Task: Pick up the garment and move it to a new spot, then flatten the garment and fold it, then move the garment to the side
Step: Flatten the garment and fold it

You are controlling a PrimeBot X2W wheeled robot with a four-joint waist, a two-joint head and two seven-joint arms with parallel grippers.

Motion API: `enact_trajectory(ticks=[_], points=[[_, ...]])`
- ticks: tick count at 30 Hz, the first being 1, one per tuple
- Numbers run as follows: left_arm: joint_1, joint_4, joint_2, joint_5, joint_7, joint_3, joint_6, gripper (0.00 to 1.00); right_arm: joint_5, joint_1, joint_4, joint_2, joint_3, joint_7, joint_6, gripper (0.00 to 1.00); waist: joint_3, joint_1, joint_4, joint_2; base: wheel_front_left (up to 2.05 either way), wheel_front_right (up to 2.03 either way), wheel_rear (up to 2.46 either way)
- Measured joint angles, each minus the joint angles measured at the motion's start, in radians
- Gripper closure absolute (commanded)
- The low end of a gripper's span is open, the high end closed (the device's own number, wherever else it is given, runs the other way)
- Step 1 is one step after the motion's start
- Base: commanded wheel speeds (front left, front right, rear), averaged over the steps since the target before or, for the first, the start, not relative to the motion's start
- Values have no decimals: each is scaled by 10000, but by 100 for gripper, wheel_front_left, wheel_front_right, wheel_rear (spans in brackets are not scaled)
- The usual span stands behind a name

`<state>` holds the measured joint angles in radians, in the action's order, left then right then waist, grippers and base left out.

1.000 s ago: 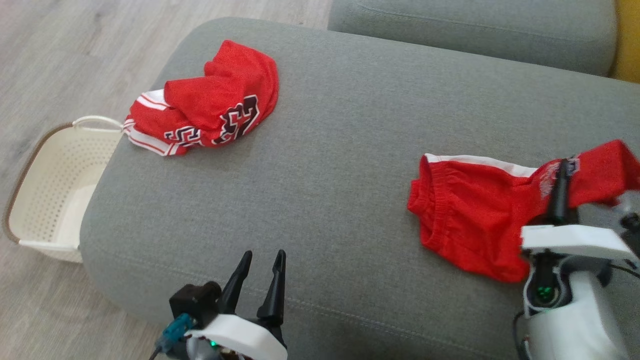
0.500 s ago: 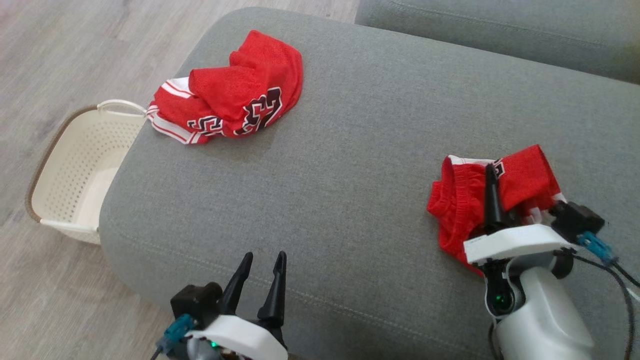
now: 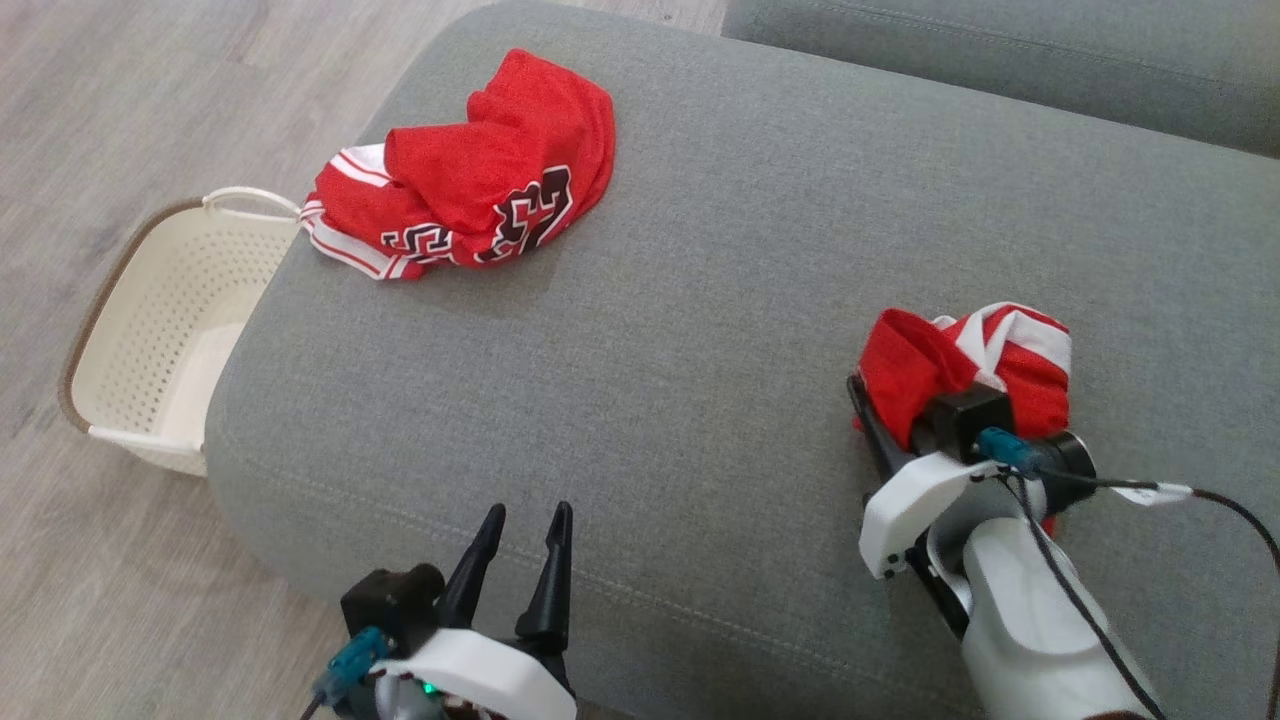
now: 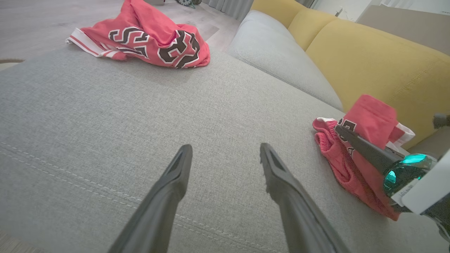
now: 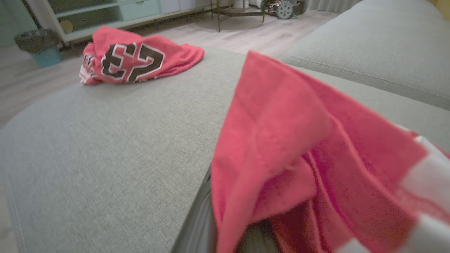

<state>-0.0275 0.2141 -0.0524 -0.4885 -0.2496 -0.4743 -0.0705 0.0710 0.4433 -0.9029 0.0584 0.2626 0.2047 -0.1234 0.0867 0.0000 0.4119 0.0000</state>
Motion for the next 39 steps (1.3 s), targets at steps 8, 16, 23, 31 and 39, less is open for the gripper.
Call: enact_trajectory(ticks=[8,16,23,31,39], points=[[-2,4,-2,-81,0,0,-12,0,1419,385,-548,203,-94,-102,-4,0,-66,0,70,0,0,0,0],[-15,4,-2,-75,0,10,-13,0,2445,530,-428,221,-606,-105,-8,0,-195,0,-52,0,0,0,0],[-98,23,-2,-71,0,10,-13,0,2500,521,-336,203,-439,-207,-8,0,-442,0,-198,0,0,0,0],[-147,-21,-4,127,0,56,-15,0,462,318,249,90,-46,-88,-10,0,-840,0,-358,0,0,0,0],[-337,-583,-13,324,0,437,-59,0,-1749,-967,2723,15,-667,2,-10,0,-1201,0,-957,0,0,0,0]])
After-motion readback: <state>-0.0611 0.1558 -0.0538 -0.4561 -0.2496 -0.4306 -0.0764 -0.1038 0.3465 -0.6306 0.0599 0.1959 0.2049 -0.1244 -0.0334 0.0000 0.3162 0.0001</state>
